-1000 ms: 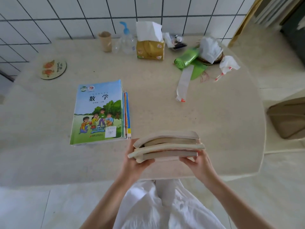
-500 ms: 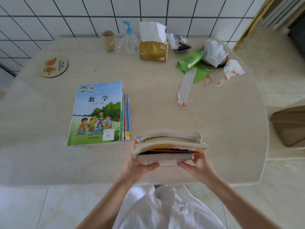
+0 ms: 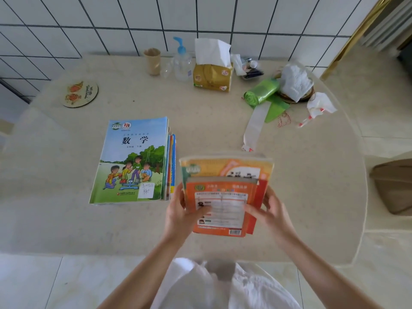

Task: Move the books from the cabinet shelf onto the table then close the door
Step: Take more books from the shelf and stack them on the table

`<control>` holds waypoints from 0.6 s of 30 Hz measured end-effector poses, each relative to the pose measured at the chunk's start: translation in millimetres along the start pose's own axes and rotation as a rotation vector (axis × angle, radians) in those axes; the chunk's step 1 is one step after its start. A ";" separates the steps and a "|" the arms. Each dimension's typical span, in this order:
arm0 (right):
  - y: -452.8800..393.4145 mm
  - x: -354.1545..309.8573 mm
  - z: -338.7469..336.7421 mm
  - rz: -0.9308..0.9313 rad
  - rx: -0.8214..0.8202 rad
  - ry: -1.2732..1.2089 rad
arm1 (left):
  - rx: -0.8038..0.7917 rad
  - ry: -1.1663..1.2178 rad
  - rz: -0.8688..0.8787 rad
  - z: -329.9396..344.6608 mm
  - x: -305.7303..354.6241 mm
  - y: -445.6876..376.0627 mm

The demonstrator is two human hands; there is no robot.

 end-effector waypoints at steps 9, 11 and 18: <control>-98.7 16.9 4.6 0.272 0.098 -0.001 | 0.018 0.051 -0.412 18.0 9.3 -61.7; -114.1 22.2 9.3 0.320 0.105 0.019 | 0.026 0.051 -0.455 20.3 7.6 -73.0; -142.9 32.9 24.5 0.432 0.048 0.062 | 0.083 0.019 -0.533 14.8 1.0 -102.5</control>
Point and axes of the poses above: each hand's wrist, its own y-axis away from the middle knuckle, its own z-axis out of the palm, x = y × z, the point moved 9 cm from there along -y, towards the middle knuckle, and after that the axes turned 10 degrees about -y, right-handed, at the moved point
